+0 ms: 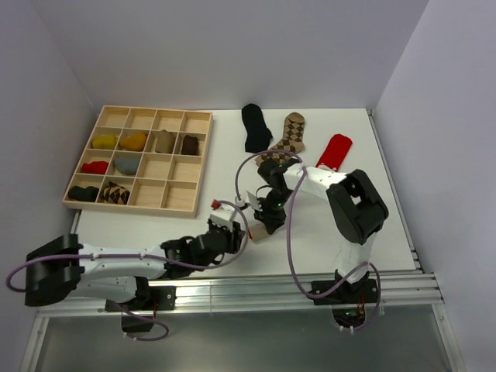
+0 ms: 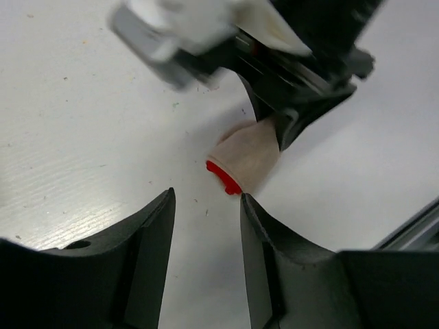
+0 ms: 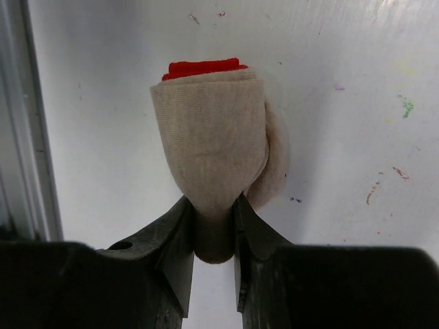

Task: Roll the socks
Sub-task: Roll the sock at the center of the board.

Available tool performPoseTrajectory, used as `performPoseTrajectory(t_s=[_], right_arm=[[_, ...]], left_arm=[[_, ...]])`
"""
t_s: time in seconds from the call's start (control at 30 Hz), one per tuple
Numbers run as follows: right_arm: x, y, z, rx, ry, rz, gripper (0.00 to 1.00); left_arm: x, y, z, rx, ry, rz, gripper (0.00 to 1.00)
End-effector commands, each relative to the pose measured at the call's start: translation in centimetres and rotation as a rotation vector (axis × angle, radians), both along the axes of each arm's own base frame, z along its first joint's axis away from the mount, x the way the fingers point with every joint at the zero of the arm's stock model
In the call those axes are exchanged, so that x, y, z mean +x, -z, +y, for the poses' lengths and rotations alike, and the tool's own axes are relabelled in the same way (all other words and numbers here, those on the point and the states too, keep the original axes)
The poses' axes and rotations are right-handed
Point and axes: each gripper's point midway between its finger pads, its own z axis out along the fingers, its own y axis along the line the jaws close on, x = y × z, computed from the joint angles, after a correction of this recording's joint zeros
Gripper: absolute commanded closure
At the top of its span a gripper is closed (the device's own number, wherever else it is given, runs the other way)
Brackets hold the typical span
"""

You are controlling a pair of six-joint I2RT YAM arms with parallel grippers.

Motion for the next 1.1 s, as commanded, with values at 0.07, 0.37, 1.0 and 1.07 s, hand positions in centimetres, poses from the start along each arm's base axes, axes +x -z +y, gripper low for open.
performPoseTrajectory(t_s=[0.07,0.37,1.0,1.07], right_arm=[[-0.8,1.3,-2.6,-0.136,0.01,0.148,0.77],[0.0,2.4,-3.0,-0.202,0.044,0.173,0.76],[0.0,2.8,-3.2,-0.243,0.043,0.238,0.76],[0.0,2.8,-3.2,-0.247,0.04,0.244,0.75]], left_arm=[[0.0,-0.2,-1.8,0.246,-0.039,-0.204,0.52],[-1.8,1.7,-7.4,0.494,0.241,-0.318,0.43],[-0.5,6.4,-9.8,0.736,0.512,-0.342,0.39],[-0.3,6.8,-9.9,0.752,0.521,-0.334,0.4]])
